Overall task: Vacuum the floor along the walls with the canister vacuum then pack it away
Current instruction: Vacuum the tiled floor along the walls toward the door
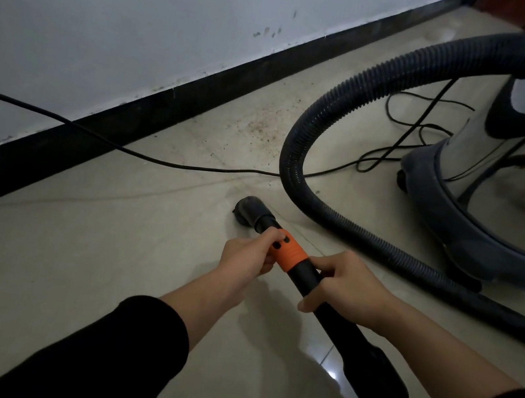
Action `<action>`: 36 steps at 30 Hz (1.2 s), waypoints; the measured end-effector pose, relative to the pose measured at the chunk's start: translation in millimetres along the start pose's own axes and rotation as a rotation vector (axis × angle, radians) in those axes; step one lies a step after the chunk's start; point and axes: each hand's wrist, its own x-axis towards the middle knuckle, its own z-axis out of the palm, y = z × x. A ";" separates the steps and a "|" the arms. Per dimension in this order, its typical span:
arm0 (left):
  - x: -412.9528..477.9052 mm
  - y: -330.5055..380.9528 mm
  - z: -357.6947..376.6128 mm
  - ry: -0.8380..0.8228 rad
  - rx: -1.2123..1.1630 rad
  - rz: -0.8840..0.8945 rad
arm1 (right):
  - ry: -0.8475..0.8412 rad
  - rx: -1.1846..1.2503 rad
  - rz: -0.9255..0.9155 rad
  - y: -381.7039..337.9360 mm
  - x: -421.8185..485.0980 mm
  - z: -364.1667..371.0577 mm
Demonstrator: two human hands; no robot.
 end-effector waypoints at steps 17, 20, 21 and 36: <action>19.8 13.3 11.3 -0.017 0.027 0.041 | 0.080 0.034 0.017 -5.0 16.4 1.9; 25.0 19.1 13.7 -0.003 0.030 0.057 | 0.104 0.059 0.017 -5.3 23.2 1.3; 26.6 20.7 14.0 0.006 0.038 0.062 | 0.111 0.064 0.018 -5.3 25.3 1.7; 36.6 34.0 8.8 0.082 -0.009 0.118 | 0.141 0.079 0.001 -16.9 49.7 8.0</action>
